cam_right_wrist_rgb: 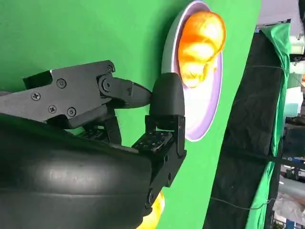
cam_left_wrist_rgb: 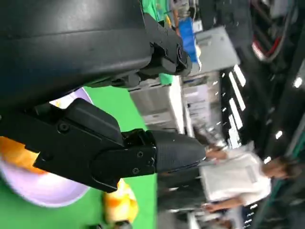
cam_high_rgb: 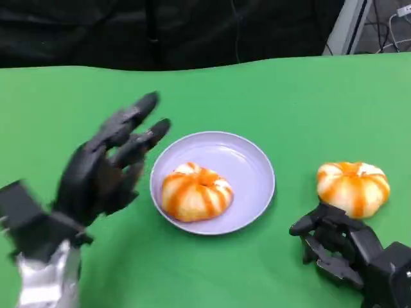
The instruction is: Grasp the bread from the table and place it into the plate.
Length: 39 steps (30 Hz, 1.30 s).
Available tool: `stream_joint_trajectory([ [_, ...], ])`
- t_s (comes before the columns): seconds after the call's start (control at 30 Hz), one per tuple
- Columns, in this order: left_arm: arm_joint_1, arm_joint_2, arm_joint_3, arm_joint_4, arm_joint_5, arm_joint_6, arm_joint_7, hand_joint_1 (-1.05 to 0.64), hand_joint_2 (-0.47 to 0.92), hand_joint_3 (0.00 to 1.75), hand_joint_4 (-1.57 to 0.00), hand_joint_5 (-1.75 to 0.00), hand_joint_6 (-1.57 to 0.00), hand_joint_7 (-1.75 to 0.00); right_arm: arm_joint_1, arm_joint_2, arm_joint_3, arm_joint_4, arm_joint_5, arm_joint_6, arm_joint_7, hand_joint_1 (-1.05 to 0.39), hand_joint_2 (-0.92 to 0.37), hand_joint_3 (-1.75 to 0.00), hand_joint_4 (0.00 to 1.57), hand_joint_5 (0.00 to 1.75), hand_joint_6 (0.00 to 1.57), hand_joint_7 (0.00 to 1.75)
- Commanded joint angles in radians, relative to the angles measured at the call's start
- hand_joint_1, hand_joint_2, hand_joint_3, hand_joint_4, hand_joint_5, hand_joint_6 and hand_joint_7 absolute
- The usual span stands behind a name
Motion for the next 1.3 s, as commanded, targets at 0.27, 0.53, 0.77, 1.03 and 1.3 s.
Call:
stream_joint_trajectory([
  [0.27, 0.139, -0.003, 0.083, -0.144, -0.08, 0.128, -0.037, -0.8, 0.92, 0.49, -0.5, -0.04, -0.41, -0.04, 0.005, -0.015, -0.002, 0.009, -0.001, 0.006, -0.001, -0.23, -0.92, -0.49, 0.64, 1.75, 0.69, 1.21],
  [0.53, 0.264, -0.014, 0.155, -0.183, -0.155, 0.157, -0.072, -0.77, 0.92, 0.48, -0.55, -0.04, -0.45, -0.03, 0.007, -0.018, -0.002, 0.006, 0.0, 0.007, 0.005, -0.23, -0.92, -0.49, 0.63, 1.75, 0.69, 1.22],
  [0.77, 0.293, -0.015, 0.195, -0.151, -0.171, 0.157, -0.129, -0.74, 0.92, 0.47, -0.56, -0.03, -0.47, -0.03, 0.009, -0.02, -0.006, 0.002, 0.007, 0.016, 0.013, -0.24, -0.92, -0.49, 0.62, 1.75, 0.68, 1.22],
  [1.03, 0.313, -0.005, 0.221, -0.123, -0.158, 0.16, -0.141, -0.72, 0.92, 0.45, -0.6, -0.03, -0.51, -0.03, 0.006, -0.023, -0.007, 0.011, 0.004, 0.012, 0.012, -0.23, -0.92, -0.49, 0.62, 1.75, 0.67, 1.22],
  [1.3, 0.323, 0.014, 0.246, -0.113, -0.154, 0.162, -0.149, -0.7, 0.92, 0.46, -0.62, -0.03, -0.52, -0.02, 0.005, -0.025, -0.006, 0.013, -0.002, 0.008, 0.007, -0.24, -0.92, -0.49, 0.63, 1.75, 0.68, 1.21],
])
